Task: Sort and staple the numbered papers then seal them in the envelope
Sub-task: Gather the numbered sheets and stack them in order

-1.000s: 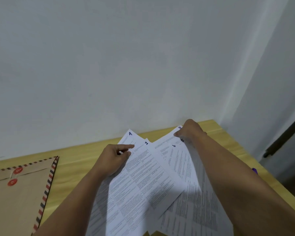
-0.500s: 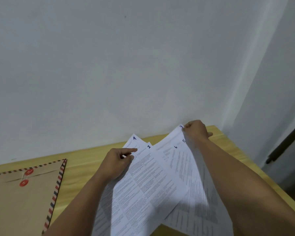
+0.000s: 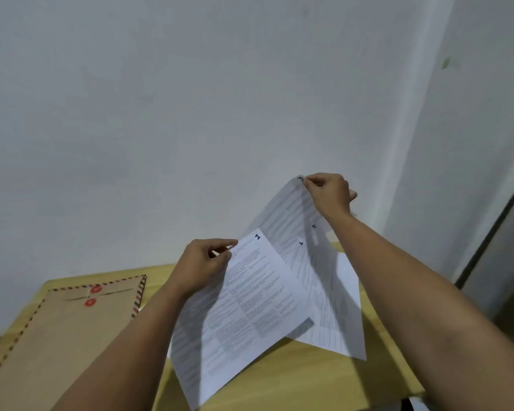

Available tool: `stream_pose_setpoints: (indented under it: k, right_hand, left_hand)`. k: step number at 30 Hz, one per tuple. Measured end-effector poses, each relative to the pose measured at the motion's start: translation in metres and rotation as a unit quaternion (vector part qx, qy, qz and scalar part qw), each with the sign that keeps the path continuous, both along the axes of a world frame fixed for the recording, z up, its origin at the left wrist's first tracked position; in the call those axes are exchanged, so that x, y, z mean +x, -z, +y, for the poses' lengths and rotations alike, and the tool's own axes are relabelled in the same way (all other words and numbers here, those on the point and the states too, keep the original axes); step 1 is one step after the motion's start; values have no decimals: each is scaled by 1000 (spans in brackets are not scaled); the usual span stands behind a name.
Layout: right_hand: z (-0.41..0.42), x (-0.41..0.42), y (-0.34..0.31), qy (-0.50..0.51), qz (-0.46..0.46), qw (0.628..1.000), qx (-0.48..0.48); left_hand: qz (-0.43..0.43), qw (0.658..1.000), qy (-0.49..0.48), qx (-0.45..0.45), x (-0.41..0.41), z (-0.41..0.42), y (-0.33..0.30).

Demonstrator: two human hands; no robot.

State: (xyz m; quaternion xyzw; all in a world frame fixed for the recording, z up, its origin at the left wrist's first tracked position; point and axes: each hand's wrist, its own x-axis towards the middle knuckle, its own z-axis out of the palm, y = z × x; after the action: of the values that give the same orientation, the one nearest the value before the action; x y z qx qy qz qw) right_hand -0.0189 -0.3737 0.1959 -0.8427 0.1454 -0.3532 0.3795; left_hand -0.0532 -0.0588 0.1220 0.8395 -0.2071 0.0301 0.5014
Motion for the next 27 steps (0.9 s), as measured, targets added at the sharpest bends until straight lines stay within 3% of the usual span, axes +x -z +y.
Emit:
stream_pose_setpoints:
  k: [4,8,16,22,27]
  right_hand:
    - [24,-23,-36,-33,-79,996,-14]
    - [43,-39,-62,-115,-132,984,42]
    - [87,-64,-45,-269,-27,951,148]
    - [117,-87,-31,-347,116,896,250]
    - [127,-95,-28,-384,144,858,308]
  left_hand:
    - [-34,999,-20,0,-24,17,-25]
    - [-62,997,-40,-11,-41,35,-46]
    - [-95,993,-58,-47,-60,52,-65]
    - [-121,988,-69,-60,-72,53,-72]
    - [-123,987,-78,-62,-79,57,-72]
